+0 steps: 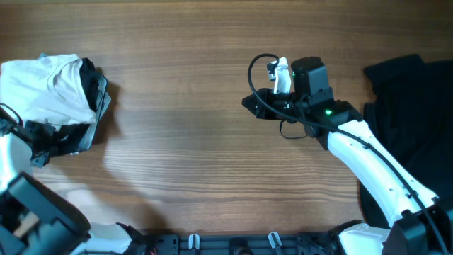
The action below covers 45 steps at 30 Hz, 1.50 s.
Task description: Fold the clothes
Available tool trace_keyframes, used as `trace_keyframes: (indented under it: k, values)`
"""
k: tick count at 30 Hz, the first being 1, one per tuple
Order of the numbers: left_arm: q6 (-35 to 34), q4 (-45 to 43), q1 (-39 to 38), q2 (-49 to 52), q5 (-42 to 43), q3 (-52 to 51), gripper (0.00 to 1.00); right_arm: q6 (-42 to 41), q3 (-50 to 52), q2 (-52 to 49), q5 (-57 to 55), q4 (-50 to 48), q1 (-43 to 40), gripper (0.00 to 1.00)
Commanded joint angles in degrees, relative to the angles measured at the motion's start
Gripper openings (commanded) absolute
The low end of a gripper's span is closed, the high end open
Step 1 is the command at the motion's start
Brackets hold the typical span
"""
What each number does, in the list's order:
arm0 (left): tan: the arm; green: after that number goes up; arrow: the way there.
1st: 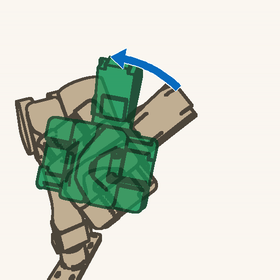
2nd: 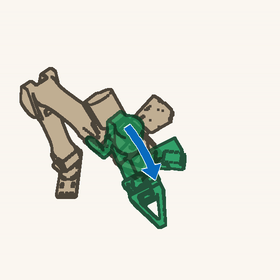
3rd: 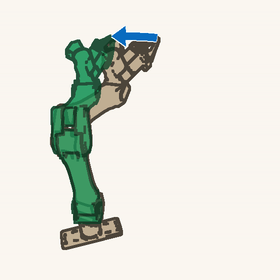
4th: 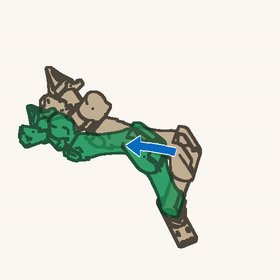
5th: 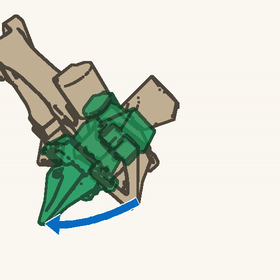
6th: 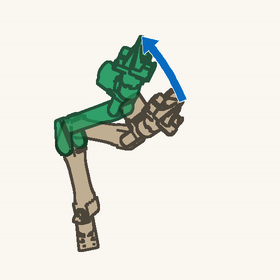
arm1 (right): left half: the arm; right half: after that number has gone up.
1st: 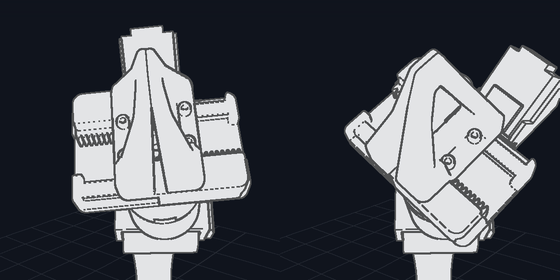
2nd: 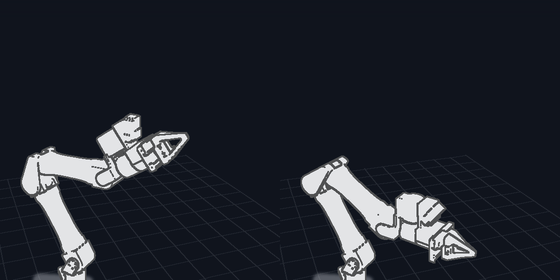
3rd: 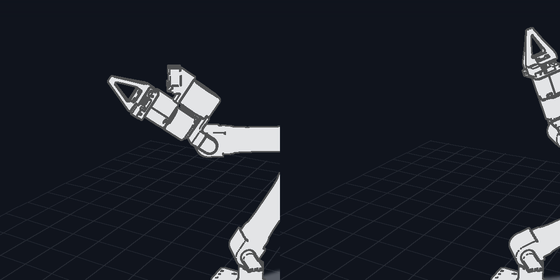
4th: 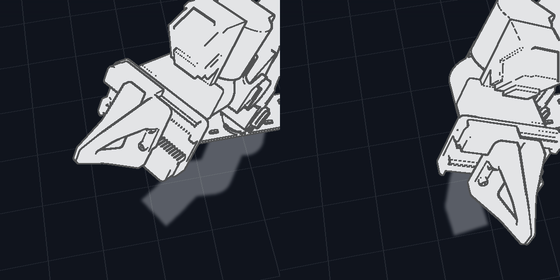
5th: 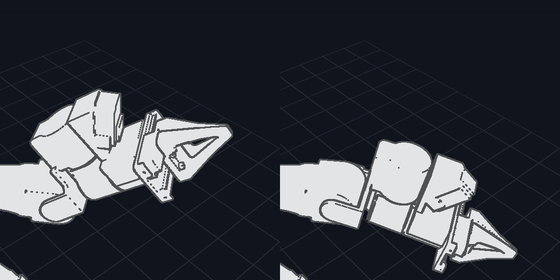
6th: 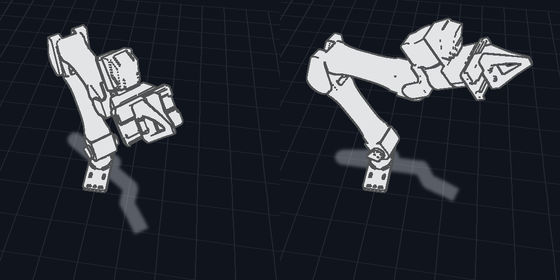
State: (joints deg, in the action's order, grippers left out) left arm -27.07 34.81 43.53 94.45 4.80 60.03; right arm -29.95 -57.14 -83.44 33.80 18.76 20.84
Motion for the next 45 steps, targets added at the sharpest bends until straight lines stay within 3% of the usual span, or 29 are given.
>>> trace_keyframes:
  k: [1, 5, 8, 13, 17, 21, 25, 30, 31, 32, 34, 35, 36, 39, 45]
  values:
    - [1.84, 7.52, -0.28, -14.08, 4.17, 2.36, 0.06, 3.34, -0.28, 4.72, -1.79, 0.22, 0.09, 0.12]
    - [4.52, 3.85, -0.28, -26.47, 5.81, 2.34, 0.05, 4.68, -0.28, 8.35, -4.42, 0.57, 0.09, 0.14]
    - [6.1, -4.46, -0.28, -26.38, 5.79, 1.99, 0.04, 4.7, -0.28, 8.22, -4.42, 1.05, 0.09, 0.15]
    - [7.39, -16.15, -0.28, -10.62, 6.4, 1.57, 0.04, 4.7, -0.28, 8.22, -4.42, 1.86, 0.09, 0.14]
    - [7.63, -11.89, -0.26, 4.81, 7.78, 1.57, 0.04, 4.48, -0.28, 8.22, -5.03, 1.86, 0.09, 0.15]
    - [11.02, -8.11, -0.26, 8.85, 10.38, 1.6, 0.05, 9.51, -0.28, 9.33, -8.15, 1.92, 0.09, 0.15]
    - [13.55, -4.15, -0.28, -1.38, 23.19, 2.32, 0.17, 15.02, -0.28, 14.82, -10.27, 2.67, 0.09, 0.15]
    - [24.52, 4.7, -5.16, -26.56, 31.34, 2.32, 0.31, 19.45, -0.28, 27.39, -23.41, 9.07, 0.09, 0.18]
    - [28.79, 8.02, -8.11, -32.85, 32.7, 2.32, 0.46, 19.41, -0.28, 30.6, -25.33, 10.05, 0.09, 0.2]
    - [33.64, 12.0, -12.5, -39.76, 33.33, 2.32, 0.6, 19.3, -0.28, 34.25, -26.12, 10.82, 0.09, 0.36]
    - [39.41, 17.03, -19.43, -48.61, 33.27, 2.29, 0.64, 19.32, -0.28, 39.91, -26.12, 11.13, 0.09, 0.56]
    - [41.03, 19.65, -24.06, -54.34, 31.63, 2.29, 0.68, 19.34, -0.28, 42.36, -26.12, 11.13, 0.09, 0.79]
    - [40.98, 20.52, -25.94, -56.81, 29.75, 2.29, 1.0, 19.41, -0.28, 44.17, -26.12, 11.17, 0.09, 1.0]
    - [40.37, 24.72, -29.75, -63.71, 23.52, 2.29, 1.0, 19.39, -0.28, 47.43, -26.12, 11.63, 0.09, 1.0]
    - [40.35, 25.73, -29.81, -65.59, 23.61, 2.29, 1.0, 19.23, -0.26, 47.56, -26.08, 14.56, 0.09, 1.0]
